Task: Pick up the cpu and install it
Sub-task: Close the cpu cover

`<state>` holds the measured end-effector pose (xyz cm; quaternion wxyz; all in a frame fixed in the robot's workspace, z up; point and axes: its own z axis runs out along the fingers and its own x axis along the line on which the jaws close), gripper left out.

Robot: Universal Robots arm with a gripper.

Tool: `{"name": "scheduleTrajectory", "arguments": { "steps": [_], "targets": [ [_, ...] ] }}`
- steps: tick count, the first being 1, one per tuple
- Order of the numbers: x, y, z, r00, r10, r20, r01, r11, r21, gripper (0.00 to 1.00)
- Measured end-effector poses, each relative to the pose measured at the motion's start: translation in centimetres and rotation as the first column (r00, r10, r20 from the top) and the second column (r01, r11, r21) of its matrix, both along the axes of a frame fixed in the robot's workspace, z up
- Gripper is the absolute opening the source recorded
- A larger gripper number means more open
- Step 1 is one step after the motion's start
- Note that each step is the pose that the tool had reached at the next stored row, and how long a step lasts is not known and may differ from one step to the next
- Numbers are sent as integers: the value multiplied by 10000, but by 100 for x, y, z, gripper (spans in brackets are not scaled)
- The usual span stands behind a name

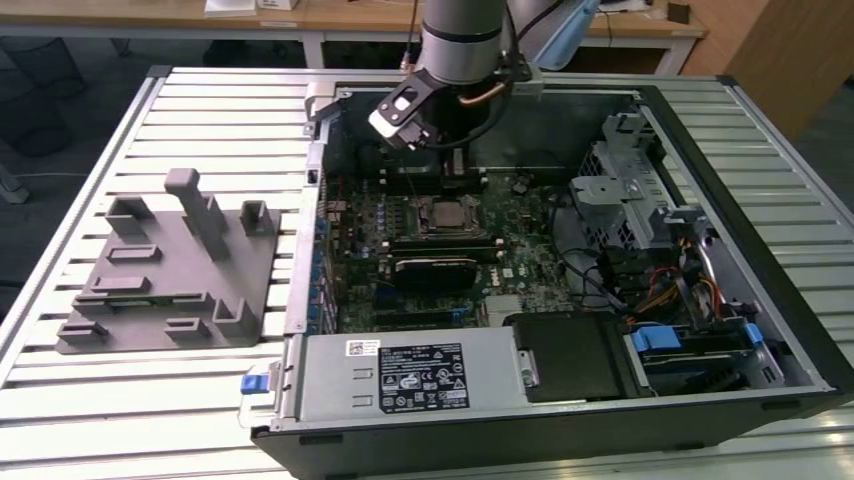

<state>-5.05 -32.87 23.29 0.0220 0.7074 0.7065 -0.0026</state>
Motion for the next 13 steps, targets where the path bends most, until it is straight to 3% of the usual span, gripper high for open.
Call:
{"name": "scheduleTrajectory", "arguments": {
  "steps": [13],
  "targets": [
    [-146,0,-188,10000,0,-1,0,10000,-2,11]
  ]
}}
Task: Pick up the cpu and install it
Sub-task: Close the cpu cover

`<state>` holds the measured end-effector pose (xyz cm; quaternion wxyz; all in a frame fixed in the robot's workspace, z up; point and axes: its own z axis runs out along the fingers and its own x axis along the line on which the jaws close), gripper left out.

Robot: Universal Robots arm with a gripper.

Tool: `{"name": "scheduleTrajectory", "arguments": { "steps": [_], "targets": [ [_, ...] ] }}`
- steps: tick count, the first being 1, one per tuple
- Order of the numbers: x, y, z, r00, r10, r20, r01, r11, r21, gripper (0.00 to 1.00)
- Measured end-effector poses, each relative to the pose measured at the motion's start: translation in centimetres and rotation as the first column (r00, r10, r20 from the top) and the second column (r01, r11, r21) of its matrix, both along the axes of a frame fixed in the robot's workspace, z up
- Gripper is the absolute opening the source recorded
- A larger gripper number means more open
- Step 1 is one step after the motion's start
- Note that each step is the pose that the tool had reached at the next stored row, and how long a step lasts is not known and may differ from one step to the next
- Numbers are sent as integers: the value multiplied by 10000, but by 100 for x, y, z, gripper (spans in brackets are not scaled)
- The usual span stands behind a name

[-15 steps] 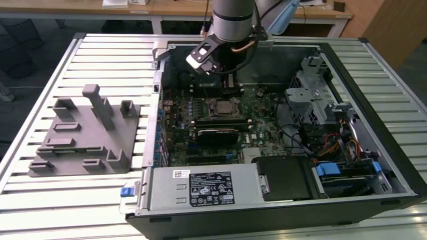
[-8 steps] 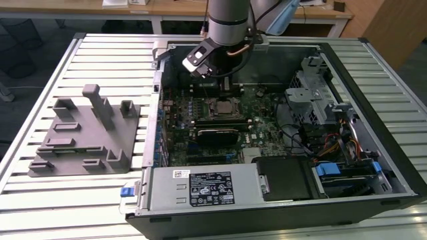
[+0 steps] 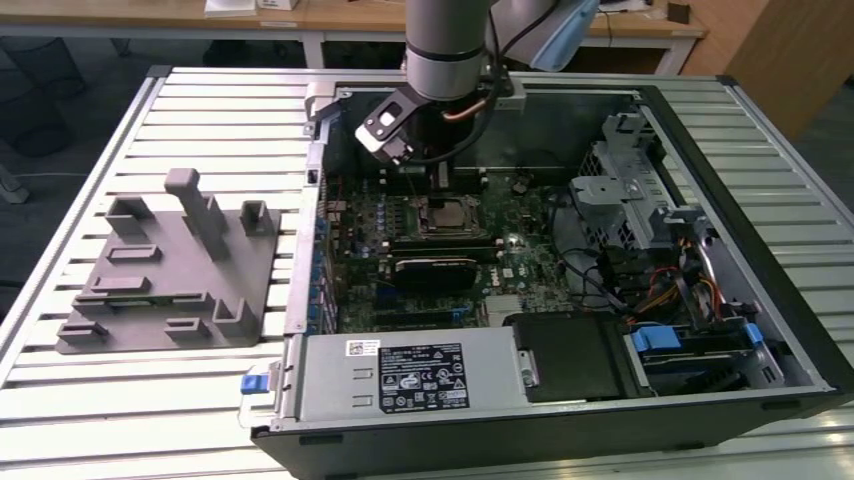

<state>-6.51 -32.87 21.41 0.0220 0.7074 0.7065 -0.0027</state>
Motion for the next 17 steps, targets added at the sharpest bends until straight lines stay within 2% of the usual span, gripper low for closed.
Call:
{"name": "scheduleTrajectory", "arguments": {
  "steps": [5,17],
  "targets": [
    [-51,0,-62,10000,0,-1,0,10000,-1,11],
    [-56,-1,-155,10000,-1,-19,1,10000,-5,11]
  ]
}}
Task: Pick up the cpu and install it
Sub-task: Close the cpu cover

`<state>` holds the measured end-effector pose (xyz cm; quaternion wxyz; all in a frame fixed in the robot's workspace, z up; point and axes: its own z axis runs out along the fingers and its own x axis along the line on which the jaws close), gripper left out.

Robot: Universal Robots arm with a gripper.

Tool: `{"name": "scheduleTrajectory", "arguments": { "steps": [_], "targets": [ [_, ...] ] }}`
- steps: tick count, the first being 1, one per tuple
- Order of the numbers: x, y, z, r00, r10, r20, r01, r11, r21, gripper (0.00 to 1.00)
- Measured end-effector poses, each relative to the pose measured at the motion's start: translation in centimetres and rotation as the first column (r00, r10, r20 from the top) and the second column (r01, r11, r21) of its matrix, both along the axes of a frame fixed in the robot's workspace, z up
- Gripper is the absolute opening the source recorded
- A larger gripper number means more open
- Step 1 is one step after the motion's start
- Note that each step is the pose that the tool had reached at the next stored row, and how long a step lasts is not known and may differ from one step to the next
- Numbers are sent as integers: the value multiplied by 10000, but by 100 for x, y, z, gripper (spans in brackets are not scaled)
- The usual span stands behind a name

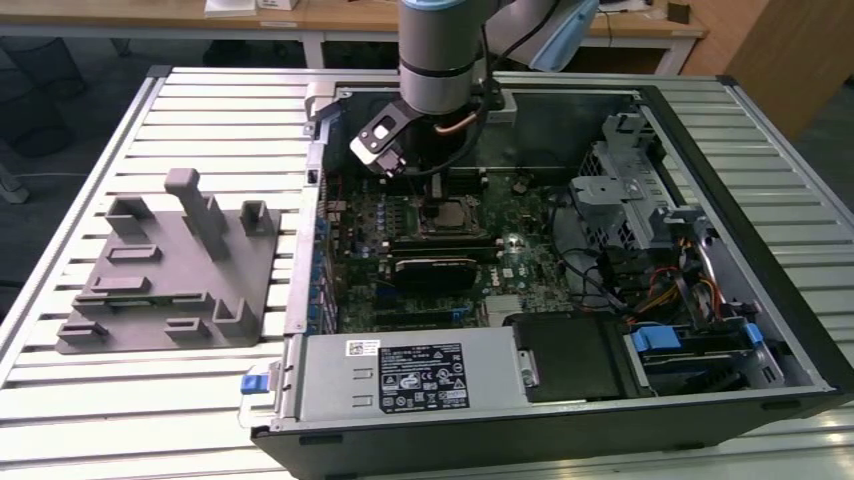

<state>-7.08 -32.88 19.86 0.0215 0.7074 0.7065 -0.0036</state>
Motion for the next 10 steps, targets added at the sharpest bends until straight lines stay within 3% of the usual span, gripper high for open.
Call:
{"name": "scheduleTrajectory", "arguments": {
  "steps": [5,10],
  "targets": [
    [1,1,15,10000,1,5,-1,10000,7,11],
    [1,1,134,10000,0,2,0,10000,4,11]
  ]
}}
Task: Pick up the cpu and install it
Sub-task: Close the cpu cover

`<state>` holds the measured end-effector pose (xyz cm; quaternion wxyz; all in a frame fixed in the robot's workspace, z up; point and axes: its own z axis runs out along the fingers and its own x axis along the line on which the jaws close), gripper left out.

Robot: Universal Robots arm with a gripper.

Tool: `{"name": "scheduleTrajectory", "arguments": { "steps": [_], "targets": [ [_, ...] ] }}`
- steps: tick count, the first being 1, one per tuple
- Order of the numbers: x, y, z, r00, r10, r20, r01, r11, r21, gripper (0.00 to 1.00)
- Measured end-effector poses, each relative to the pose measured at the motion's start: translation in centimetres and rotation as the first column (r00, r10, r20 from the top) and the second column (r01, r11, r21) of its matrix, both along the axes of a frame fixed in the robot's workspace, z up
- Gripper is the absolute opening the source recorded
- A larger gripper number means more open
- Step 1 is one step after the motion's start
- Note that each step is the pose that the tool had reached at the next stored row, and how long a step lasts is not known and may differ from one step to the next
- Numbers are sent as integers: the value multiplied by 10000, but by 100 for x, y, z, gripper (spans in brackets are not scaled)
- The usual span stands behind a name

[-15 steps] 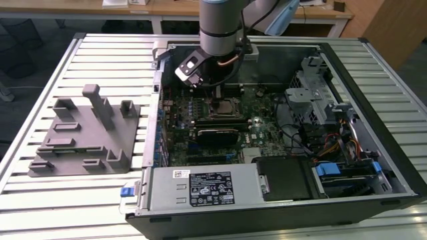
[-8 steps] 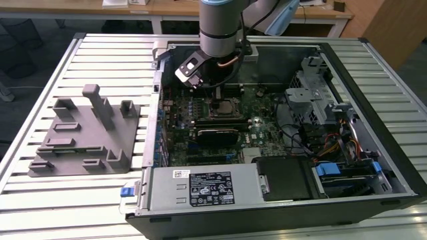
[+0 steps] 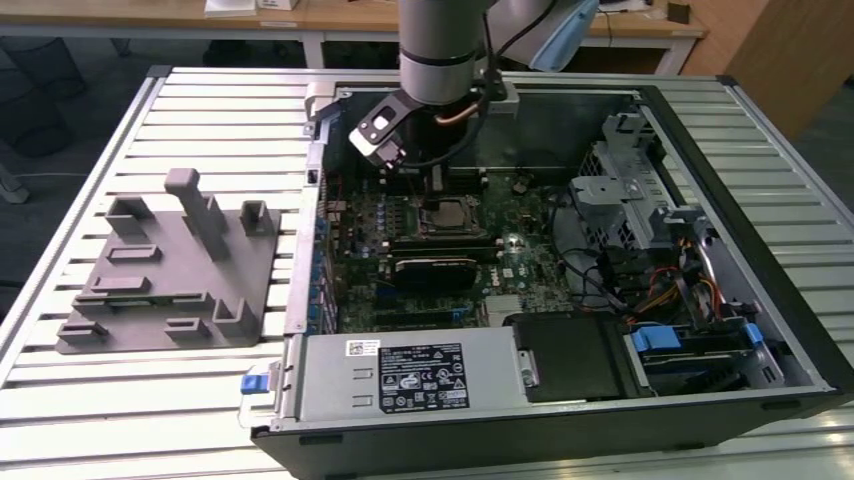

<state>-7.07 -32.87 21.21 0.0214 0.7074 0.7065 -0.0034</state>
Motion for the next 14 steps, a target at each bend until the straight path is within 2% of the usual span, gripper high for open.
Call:
{"name": "scheduleTrajectory", "arguments": {
  "steps": [4,9,14],
  "targets": [
    [23,-14,4,10000,-16,-2,16,10000,0,11],
    [104,-29,3,10000,-27,-17,27,10000,1,11],
    [194,-30,3,10000,-27,-70,27,10000,7,11]
  ]
}}
